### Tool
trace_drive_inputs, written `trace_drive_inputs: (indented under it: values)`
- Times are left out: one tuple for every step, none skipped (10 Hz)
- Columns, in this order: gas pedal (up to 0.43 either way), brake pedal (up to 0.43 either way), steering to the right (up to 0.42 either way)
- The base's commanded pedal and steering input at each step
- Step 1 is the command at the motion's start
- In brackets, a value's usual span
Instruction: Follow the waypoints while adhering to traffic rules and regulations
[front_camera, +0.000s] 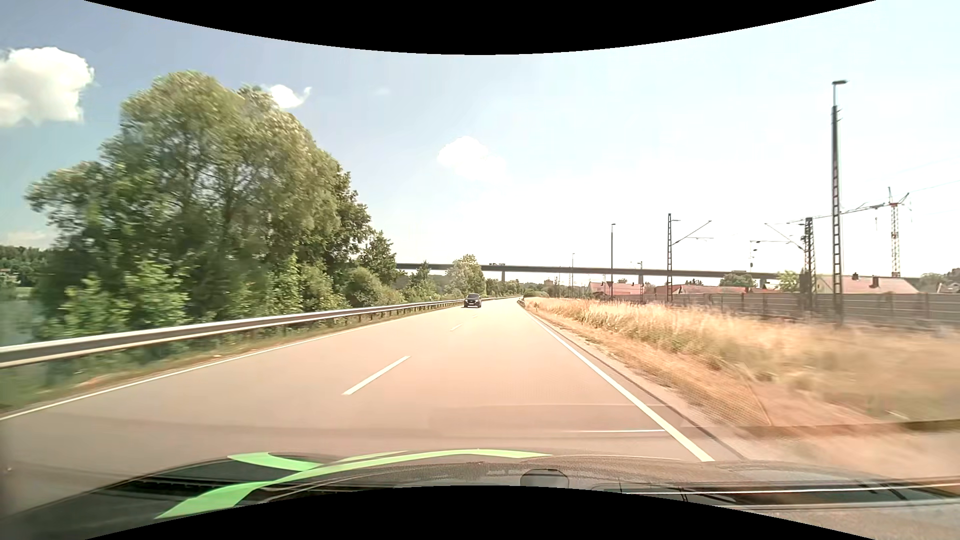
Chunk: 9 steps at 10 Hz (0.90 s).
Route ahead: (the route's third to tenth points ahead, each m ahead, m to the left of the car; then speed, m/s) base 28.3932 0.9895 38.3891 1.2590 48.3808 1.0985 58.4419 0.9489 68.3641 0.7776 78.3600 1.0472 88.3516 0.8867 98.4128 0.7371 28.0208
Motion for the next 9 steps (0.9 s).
trace_drive_inputs:
  values:
    - [0.287,0.0,-0.001]
    - [0.299,0.0,-0.001]
    - [0.299,0.0,-0.001]
    - [0.299,0.0,-0.001]
    - [0.311,0.0,-0.001]
    - [0.311,0.0,-0.001]
    - [0.311,0.0,-0.001]
    - [0.311,0.0,-0.001]
    - [0.311,0.0,-0.001]
